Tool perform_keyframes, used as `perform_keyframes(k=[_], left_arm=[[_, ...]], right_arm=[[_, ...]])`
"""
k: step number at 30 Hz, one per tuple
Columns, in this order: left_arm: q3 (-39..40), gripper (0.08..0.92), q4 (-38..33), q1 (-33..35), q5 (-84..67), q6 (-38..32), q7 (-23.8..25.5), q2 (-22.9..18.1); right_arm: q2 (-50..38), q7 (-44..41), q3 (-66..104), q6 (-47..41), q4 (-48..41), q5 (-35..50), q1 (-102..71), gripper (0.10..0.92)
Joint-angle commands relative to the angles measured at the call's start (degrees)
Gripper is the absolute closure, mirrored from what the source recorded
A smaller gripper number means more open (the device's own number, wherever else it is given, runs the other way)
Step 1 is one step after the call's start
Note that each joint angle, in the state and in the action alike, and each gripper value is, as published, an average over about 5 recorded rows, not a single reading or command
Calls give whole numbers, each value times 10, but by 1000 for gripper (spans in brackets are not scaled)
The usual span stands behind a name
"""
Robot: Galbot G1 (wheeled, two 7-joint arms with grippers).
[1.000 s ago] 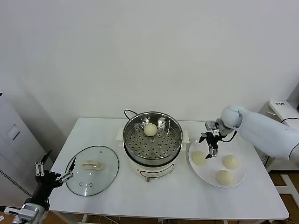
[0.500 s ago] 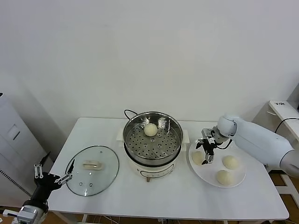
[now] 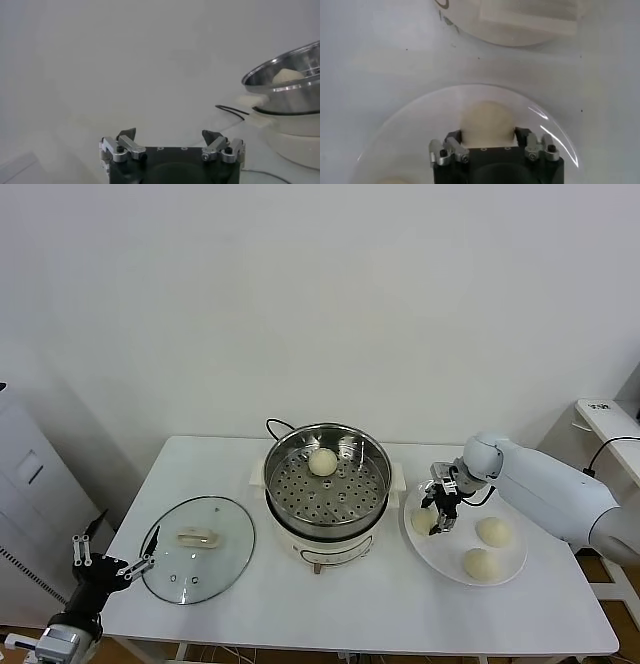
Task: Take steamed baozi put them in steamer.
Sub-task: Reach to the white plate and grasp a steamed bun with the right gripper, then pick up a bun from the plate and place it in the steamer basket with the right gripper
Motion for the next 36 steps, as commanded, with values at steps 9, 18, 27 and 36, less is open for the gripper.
perform_keyframes(k=[9,18,27,36], left_arm=[[2,177,-4,-7,1,6,-1,5],[4,177,-12,-11,1,12,-1,3],[5,177,-15,-13,-1,14,-2,0],[5,177,-16,-11,-1,12,-2,-5]], right_arm=[[-36,-50,-193,7,60,200,276,525],[12,-130,-325,-13,73,348,497,540],[56,-40,-271,-120,189,368,414,576],[167,102,-223,-207,207,378,287,576]])
